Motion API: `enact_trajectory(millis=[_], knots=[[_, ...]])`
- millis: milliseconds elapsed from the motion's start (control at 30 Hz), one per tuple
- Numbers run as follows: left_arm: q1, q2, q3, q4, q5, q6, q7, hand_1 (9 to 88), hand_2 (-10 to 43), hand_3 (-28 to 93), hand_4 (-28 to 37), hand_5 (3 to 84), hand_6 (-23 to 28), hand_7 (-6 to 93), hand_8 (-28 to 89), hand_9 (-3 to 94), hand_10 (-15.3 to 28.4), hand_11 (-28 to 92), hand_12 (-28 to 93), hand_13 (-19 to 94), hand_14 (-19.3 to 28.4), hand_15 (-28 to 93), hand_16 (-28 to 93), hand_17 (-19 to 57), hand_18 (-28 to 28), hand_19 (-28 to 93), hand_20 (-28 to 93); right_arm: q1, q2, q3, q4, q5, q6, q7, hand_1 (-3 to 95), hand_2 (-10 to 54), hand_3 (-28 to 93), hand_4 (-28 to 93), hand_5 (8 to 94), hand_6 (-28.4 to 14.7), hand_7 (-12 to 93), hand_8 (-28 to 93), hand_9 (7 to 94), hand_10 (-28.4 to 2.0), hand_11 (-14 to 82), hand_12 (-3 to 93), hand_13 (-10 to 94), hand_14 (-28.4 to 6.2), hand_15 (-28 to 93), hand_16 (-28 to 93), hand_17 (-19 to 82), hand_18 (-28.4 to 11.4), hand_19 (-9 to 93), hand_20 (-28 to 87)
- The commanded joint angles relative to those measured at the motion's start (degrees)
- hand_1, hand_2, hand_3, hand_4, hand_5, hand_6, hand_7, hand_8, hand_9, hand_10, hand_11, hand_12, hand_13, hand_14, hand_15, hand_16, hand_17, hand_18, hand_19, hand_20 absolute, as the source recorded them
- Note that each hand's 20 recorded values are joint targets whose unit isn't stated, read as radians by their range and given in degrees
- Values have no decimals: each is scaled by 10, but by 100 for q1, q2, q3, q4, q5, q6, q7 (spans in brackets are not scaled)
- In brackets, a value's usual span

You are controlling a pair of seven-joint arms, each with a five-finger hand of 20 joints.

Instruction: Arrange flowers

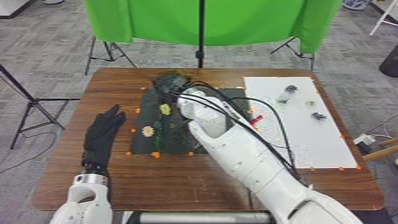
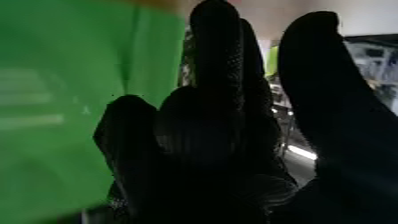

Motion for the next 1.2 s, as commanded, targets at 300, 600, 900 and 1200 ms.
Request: enact_trajectory(millis=[300, 600, 900, 1200], knots=[[158, -3, -75, -13, 97, -148, -177, 162, -2, 657, -283, 415, 39, 56, -54, 428, 112, 87, 131, 307, 135, 82, 9, 41, 95, 11, 154, -1984, 3998, 2779, -3452, 2592, -1238, 1693, 324, -88, 628, -137, 628, 3, 127, -75, 657, -173, 139, 229, 712, -115, 620, 336, 491, -181, 928, 521], [146, -13, -92, -18, 121, -156, -242, 176, -7, 659, -282, 415, 39, 57, -54, 429, 112, 88, 131, 307, 135, 82, 9, 41, 95, 11, 154, -3540, 3514, 4425, -3335, 2707, -1371, 2554, 271, -92, 587, -110, 529, -29, 49, -51, 597, -208, 79, 169, 766, -115, 481, 304, 547, -145, 891, 393], [111, -55, -63, 0, 141, -154, -243, 181, -8, 657, -281, 416, 39, 58, -55, 429, 111, 89, 132, 309, 135, 83, 9, 41, 95, 11, 154, -3331, 3235, 4354, -2482, 2445, -991, 2187, 331, -95, 604, -122, 568, -6, 80, -65, 673, -185, 92, 172, 818, -86, 500, 313, 580, -125, 910, 374], [143, -96, -58, -16, 147, -139, -260, 184, -8, 657, -278, 417, 38, 60, -55, 429, 112, 90, 132, 309, 135, 83, 9, 41, 95, 11, 154, -3126, 3017, 4099, -1919, 1878, -683, 2037, 355, -95, 621, -138, 571, -4, 92, -70, 681, -172, 94, 174, 837, -67, 528, 321, 595, -117, 928, 368]])
